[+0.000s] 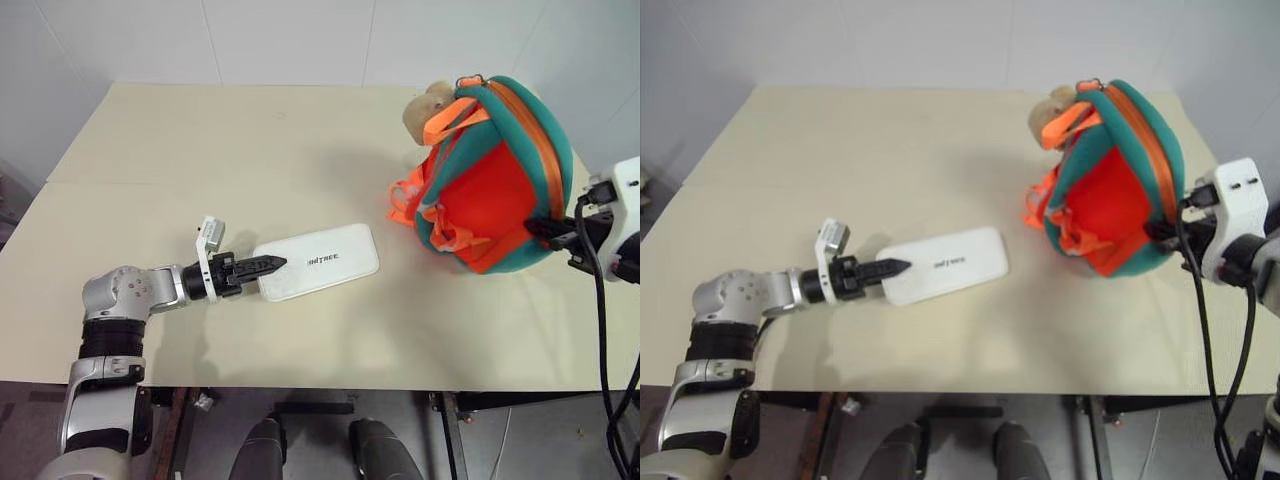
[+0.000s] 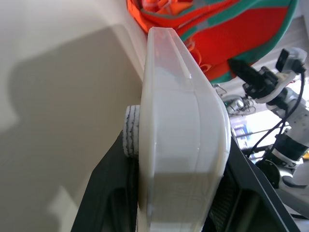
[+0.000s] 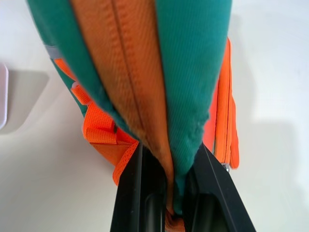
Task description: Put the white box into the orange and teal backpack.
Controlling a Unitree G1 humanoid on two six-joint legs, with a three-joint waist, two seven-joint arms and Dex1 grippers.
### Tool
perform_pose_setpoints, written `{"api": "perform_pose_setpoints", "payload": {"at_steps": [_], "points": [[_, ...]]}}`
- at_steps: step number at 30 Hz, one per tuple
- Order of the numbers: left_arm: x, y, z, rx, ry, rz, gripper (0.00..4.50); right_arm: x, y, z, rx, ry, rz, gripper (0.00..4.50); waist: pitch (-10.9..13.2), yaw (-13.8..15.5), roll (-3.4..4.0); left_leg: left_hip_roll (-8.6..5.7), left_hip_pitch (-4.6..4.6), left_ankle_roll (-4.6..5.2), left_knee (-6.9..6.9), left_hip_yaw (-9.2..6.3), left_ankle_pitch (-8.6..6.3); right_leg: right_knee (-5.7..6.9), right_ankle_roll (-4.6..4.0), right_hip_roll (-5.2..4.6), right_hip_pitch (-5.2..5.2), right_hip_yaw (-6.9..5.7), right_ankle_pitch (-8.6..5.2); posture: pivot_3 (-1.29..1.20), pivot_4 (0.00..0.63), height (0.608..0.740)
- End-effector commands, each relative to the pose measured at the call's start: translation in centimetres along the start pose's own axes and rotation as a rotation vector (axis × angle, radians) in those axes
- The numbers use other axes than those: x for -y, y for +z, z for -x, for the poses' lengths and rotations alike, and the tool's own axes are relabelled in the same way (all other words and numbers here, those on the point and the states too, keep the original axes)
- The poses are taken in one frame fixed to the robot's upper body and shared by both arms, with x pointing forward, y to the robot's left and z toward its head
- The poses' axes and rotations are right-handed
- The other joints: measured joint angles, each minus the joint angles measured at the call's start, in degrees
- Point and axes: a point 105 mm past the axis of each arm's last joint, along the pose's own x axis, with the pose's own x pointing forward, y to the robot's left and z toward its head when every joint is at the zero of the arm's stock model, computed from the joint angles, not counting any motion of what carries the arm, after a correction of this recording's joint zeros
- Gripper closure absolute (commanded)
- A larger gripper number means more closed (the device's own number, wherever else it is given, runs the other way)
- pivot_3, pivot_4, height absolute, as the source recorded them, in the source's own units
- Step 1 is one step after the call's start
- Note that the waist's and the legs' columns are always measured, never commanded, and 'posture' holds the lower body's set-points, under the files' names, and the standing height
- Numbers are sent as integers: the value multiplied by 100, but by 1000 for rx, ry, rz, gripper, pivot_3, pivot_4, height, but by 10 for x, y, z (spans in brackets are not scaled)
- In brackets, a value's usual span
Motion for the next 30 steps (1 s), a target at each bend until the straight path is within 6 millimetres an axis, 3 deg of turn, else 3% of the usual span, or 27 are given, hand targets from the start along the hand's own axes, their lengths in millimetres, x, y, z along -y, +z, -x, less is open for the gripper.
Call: {"api": "perform_pose_setpoints", "payload": {"at_steps": [1, 6, 11, 15, 18, 21, 24, 27, 30], "points": [[9, 6, -2, 3, -46, -37, 3004, 1, 0, 1, 16, -6, 5, 3947, 0, 3, 0, 0, 0, 0, 0, 0, 0, 1, 0, 0, 0, 0, 0, 0, 150, 740], [11, 7, 5, 10, -40, -45, 3004, 8, -16, 0, -42, 6, 69, 2515, -2, 16, -3, -2, 0, 3, 7, -1, 0, 0, 3, -3, 5, -1, 1, 0, 150, 740], [8, 7, 12, 22, -19, -39, 3004, 22, -16, 26, -91, 3, 86, 911, -2, 44, -3, -2, 0, 5, 9, -3, 0, 0, 4, -3, 7, -3, 2, 0, 150, 740], [1, 1, 10, 5, -2, -24, 3004, 25, -9, 62, -144, -21, 113, 911, -1, 76, -3, -8, -7, 8, 7, -7, -2, -6, 8, -8, 7, -6, -1, 0, 150, 740], [-4, 0, 5, -11, 3, -23, 3004, 4, 3, 80, -129, 64, 110, 911, -2, 53, -3, -8, -5, 10, 8, -5, -3, -4, 9, -7, 8, -4, -2, 0, 150, 740], [-8, 1, 1, -24, 2, -26, 3004, -28, 30, 87, -17, 201, 75, 911, -1, -20, -3, -3, 6, 9, 12, 1, -2, -2, 6, -3, 14, 0, 4, 0, 150, 740], [-10, 2, -1, -31, 1, -29, 3004, -48, 42, 84, 40, 296, 74, 911, -4, -15, -8, 1, 11, 13, 12, 2, 6, -5, 0, -1, 15, -1, 15, 0, 150, 740], [-10, 1, -1, -37, -3, -32, 3004, -75, 44, 68, 122, 445, 39, 911, -11, -11, -25, 4, 8, 14, 11, 0, 6, -15, -3, -3, 17, -3, 16, 0, 150, 740], [-7, -1, 3, -34, -5, -29, 3004, -92, 36, 37, 119, 451, 7, 911, -11, -2, -23, 4, 1, 15, 3, 2, 6, -20, -1, -8, 10, 1, 18, 0, 150, 740]]}}
